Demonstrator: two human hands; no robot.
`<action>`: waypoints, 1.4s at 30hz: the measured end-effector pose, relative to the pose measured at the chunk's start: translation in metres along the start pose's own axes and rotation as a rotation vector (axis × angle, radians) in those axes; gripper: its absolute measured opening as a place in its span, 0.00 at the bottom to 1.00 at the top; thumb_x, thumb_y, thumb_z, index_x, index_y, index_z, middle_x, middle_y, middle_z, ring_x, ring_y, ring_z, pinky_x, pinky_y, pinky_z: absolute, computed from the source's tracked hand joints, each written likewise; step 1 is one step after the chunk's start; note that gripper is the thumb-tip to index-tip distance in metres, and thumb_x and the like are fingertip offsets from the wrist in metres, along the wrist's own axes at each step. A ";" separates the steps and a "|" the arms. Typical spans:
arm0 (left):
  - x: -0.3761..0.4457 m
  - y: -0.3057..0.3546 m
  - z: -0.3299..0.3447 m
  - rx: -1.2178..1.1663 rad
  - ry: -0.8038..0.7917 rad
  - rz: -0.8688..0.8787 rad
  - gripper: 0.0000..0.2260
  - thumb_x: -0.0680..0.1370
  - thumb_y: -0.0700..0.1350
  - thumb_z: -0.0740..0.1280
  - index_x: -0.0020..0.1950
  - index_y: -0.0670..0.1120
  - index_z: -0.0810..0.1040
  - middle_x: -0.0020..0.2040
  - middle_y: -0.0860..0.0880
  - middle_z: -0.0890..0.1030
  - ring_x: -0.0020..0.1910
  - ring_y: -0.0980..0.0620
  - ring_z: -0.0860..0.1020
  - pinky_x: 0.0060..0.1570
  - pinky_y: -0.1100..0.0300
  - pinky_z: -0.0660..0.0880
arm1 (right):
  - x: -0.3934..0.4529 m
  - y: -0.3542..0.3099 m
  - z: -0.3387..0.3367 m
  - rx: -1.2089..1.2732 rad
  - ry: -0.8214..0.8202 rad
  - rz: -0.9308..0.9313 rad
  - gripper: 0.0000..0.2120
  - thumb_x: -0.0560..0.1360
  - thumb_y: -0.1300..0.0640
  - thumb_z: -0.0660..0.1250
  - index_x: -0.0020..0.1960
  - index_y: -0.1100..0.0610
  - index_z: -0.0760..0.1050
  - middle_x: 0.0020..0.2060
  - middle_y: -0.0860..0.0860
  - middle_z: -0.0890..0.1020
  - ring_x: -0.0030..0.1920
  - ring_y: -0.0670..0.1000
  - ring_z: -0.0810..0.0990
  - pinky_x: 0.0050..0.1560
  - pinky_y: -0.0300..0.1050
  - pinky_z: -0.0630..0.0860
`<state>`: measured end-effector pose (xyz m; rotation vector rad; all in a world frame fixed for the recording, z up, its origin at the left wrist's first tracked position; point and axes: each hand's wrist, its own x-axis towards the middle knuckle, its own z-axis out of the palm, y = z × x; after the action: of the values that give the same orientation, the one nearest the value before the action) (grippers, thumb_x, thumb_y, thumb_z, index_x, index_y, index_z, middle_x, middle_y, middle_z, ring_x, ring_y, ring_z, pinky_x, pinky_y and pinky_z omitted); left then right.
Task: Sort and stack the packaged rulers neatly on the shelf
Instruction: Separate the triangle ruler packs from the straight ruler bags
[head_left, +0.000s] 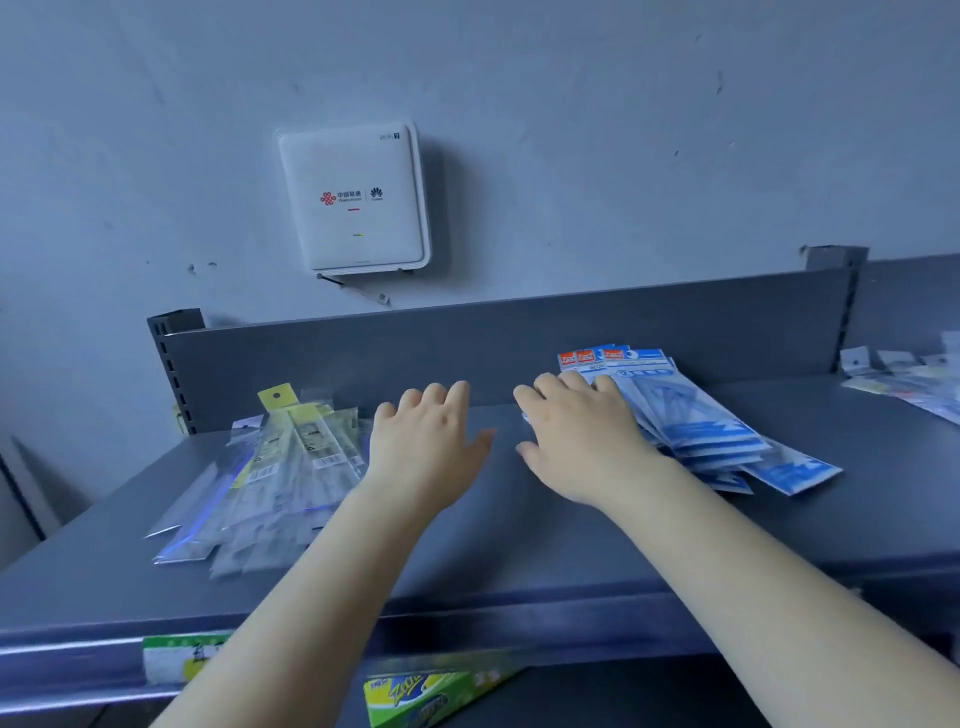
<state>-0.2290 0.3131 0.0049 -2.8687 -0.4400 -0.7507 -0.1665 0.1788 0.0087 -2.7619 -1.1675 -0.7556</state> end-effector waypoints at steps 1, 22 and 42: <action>0.003 0.016 -0.001 -0.004 0.011 0.034 0.23 0.79 0.59 0.53 0.70 0.49 0.62 0.64 0.51 0.71 0.63 0.47 0.69 0.58 0.55 0.64 | -0.007 0.014 -0.001 -0.013 0.002 0.016 0.21 0.78 0.46 0.57 0.68 0.54 0.63 0.63 0.51 0.70 0.65 0.55 0.66 0.62 0.51 0.62; 0.039 0.368 0.005 -0.075 -0.074 0.351 0.24 0.79 0.61 0.52 0.70 0.49 0.62 0.66 0.51 0.71 0.65 0.47 0.69 0.60 0.53 0.63 | -0.167 0.327 -0.021 -0.065 -0.084 0.335 0.26 0.78 0.43 0.56 0.72 0.52 0.59 0.69 0.49 0.67 0.70 0.54 0.63 0.67 0.51 0.59; 0.079 0.460 0.046 -0.191 -0.481 0.159 0.29 0.72 0.70 0.56 0.55 0.47 0.76 0.59 0.46 0.70 0.62 0.45 0.66 0.61 0.52 0.62 | -0.145 0.442 0.032 0.165 -0.330 0.550 0.17 0.78 0.41 0.56 0.43 0.53 0.73 0.53 0.53 0.75 0.63 0.55 0.69 0.59 0.49 0.66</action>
<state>0.0022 -0.0937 -0.0250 -3.2069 -0.1920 -0.0709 0.0636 -0.2251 -0.0233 -2.9078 -0.4124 -0.1452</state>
